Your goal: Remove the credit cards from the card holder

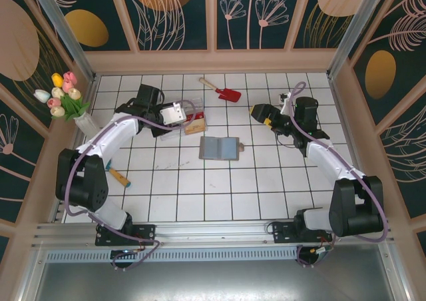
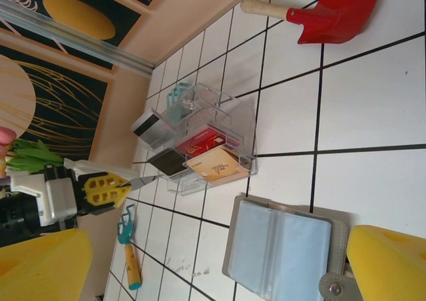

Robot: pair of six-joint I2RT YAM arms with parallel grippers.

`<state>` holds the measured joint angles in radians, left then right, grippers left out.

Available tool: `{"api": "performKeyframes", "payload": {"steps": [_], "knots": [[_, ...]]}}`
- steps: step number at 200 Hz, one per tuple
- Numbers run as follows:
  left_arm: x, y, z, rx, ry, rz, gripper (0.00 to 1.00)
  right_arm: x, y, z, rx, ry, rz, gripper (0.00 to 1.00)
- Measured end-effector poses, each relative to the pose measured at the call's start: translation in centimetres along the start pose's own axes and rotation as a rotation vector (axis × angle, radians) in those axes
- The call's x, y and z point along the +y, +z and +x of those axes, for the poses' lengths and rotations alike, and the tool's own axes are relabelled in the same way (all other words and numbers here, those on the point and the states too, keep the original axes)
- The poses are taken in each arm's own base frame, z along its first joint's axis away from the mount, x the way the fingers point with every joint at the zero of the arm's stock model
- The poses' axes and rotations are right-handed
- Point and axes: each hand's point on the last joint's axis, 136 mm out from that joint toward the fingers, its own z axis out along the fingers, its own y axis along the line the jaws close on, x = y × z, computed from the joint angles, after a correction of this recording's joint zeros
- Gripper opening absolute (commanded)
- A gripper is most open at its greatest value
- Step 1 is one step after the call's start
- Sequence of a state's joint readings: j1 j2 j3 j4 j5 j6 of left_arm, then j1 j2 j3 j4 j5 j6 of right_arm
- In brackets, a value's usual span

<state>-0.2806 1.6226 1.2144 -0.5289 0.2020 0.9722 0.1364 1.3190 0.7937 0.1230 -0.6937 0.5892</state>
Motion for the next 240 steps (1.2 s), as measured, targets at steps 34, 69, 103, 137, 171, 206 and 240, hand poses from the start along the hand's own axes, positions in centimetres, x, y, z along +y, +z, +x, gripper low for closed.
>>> {"api": "performKeyframes", "payload": {"steps": [34,69,103,137,171,206,240], "knots": [[0.5,1.8,1.3,0.034,0.035,0.045,0.0,0.2,0.0,0.2,0.01,0.004,-0.011,0.99],[1.0,2.7,1.9,0.033,0.05,0.062,0.0,0.4,0.2,0.4,0.016,0.017,-0.017,0.99],[2.2,3.1,1.2,0.005,0.066,0.051,0.0,1.0,0.9,1.9,0.053,0.016,-0.028,0.99],[2.6,3.1,0.8,-0.023,0.068,0.042,0.0,1.7,1.4,2.7,0.07,0.011,-0.032,0.99],[2.7,3.6,0.6,-0.033,0.068,0.051,0.0,1.7,1.5,2.8,0.068,0.011,-0.027,0.99],[2.4,4.2,0.8,-0.035,0.064,0.07,0.03,1.8,1.7,2.8,0.065,0.017,-0.022,0.99],[2.7,4.3,0.8,-0.045,0.058,0.063,0.08,2.1,2.0,3.0,0.062,0.022,-0.031,0.99]]}}
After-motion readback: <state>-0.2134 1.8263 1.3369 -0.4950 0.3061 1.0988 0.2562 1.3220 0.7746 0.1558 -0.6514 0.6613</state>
